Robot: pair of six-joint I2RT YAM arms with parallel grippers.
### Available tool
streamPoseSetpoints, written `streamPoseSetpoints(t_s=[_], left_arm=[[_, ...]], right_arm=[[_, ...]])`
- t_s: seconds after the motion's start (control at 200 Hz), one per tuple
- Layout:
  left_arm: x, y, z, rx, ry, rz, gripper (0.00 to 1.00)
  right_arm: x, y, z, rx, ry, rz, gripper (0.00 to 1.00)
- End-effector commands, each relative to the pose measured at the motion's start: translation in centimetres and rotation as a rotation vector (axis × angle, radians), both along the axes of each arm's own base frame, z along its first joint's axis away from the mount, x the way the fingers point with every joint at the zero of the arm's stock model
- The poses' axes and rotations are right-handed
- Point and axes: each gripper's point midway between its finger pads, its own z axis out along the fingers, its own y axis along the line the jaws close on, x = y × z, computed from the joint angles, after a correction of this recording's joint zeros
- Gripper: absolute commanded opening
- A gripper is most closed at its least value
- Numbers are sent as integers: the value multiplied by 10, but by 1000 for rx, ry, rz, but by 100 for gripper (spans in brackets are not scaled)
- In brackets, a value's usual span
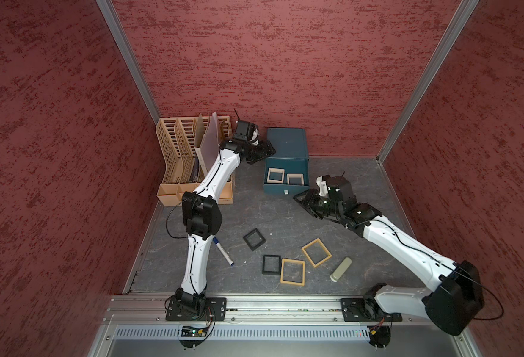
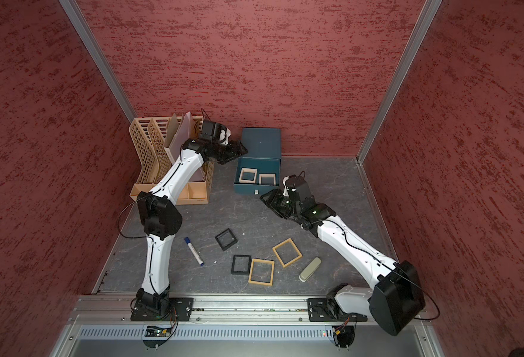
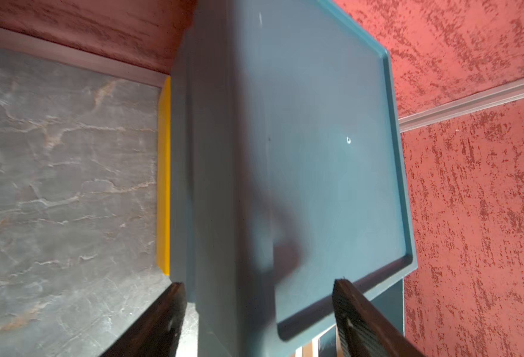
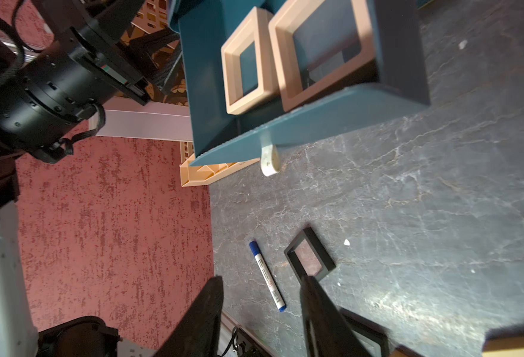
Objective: Place the brooch boxes into the drawer by color
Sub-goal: Close the drawer in the storage box.
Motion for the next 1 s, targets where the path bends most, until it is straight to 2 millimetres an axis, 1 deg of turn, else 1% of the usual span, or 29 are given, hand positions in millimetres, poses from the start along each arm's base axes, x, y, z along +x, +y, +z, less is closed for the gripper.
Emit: streamPoseSetpoints(t_s=[0.0,0.18,0.25,0.381,0.521,0.536,0.541,0.556,0.601,0.736,0.877,0.992], left_arm=[[2,-2,4,2,-32,-14,76],[4,-4,-16,11,3,-19,69],[4,-3,-21,21,13,-13,69],[4,0,-27,32,23,-7,68],[3,1,-32,40,34,-5,68],[3,1,-33,42,35,-3,68],[3,1,-33,42,36,-3,68],[3,1,-33,42,36,-3,68],[2,1,-36,46,41,-4,67],[1,1,-40,55,51,-1,67],[0,0,-44,58,60,-3,67],[0,-1,-45,60,62,-6,66]], right_arm=[[4,7,7,49,-20,5,45],[13,16,-5,116,-4,-11,45],[18,16,-9,151,-2,-42,45],[30,17,-10,236,-30,-108,46],[47,25,-16,309,-21,-151,45],[48,26,-13,321,-26,-152,44],[49,27,-18,318,-17,-154,44],[52,28,-21,321,-12,-159,44],[57,31,-24,338,-9,-171,43],[70,33,-22,382,-32,-213,42],[77,33,-16,430,-58,-242,35],[80,26,-13,457,-77,-287,32]])
